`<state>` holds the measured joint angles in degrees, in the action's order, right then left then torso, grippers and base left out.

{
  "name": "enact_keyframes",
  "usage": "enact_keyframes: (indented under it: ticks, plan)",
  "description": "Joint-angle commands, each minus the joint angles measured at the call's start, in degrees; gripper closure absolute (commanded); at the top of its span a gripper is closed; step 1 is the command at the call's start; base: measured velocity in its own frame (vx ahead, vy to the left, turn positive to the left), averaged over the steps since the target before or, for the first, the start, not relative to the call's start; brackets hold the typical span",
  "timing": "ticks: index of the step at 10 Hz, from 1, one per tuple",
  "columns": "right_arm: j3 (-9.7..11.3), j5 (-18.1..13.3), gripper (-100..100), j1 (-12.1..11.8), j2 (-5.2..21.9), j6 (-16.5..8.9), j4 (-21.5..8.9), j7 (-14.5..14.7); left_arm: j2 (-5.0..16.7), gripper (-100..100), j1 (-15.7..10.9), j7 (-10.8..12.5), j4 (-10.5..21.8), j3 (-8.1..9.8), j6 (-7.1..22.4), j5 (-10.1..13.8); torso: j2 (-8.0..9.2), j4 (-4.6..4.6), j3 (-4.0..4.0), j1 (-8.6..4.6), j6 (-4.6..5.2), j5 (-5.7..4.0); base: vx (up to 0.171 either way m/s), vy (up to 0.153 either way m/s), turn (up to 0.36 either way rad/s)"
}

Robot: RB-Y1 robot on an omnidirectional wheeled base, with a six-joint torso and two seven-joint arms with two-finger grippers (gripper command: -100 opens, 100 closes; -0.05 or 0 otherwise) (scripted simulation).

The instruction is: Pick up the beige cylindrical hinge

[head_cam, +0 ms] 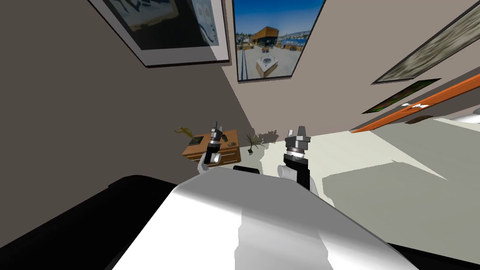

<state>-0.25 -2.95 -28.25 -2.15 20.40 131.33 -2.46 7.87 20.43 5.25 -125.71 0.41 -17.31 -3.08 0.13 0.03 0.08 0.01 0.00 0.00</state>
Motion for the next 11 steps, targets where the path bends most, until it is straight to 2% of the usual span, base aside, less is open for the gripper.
enact_keyframes:
  ticks: [1,2,5,6,9,10,11]
  plan:
    - [0.0,0.0,0,0.0,0.0,0.0,0.0,0.0,0.5,-100,-1.4,0.0,0.6,0.62,2.9,0.2,0.00,0.00,0.00,0.00,0.00,0.00,-0.051,0.002,-0.024]
    - [0.0,0.0,0,0.0,0.0,0.0,0.0,0.0,0.5,-100,-1.4,0.0,0.6,0.62,3.8,0.2,0.04,0.00,0.02,0.00,0.00,0.00,-0.044,0.000,-0.013]
    - [0.0,0.0,0,0.0,0.0,0.0,0.0,0.0,0.9,-100,-4.1,0.0,1.8,1.70,9.2,0.5,0.02,0.00,0.01,0.00,0.00,0.00,-0.048,-0.002,-0.021]
    - [0.0,0.0,0,0.0,0.0,0.0,0.0,0.0,0.9,-100,-4.1,0.0,1.8,1.70,10.3,0.5,0.03,0.00,0.02,-0.01,0.00,0.00,-0.040,-0.001,-0.014]
    - [0.0,0.0,0,0.0,0.0,0.0,0.0,0.0,1.1,-100,-7.0,0.0,3.2,2.81,15.4,0.9,0.02,0.00,0.01,0.00,-0.01,0.00,-0.046,-0.001,-0.021]
    - [0.0,0.0,0,0.0,0.0,0.0,0.0,0.0,1.1,-100,-7.0,0.0,3.2,2.81,17.1,0.9,0.03,0.00,0.01,-0.01,0.01,0.00,-0.040,-0.004,-0.018]
    - [0.0,0.0,0,0.0,0.0,0.0,0.0,0.0,1.1,-100,-8.5,0.0,4.1,3.36,18.8,1.1,0.01,0.00,0.01,-0.02,-0.01,0.00,-0.042,-0.003,-0.032]
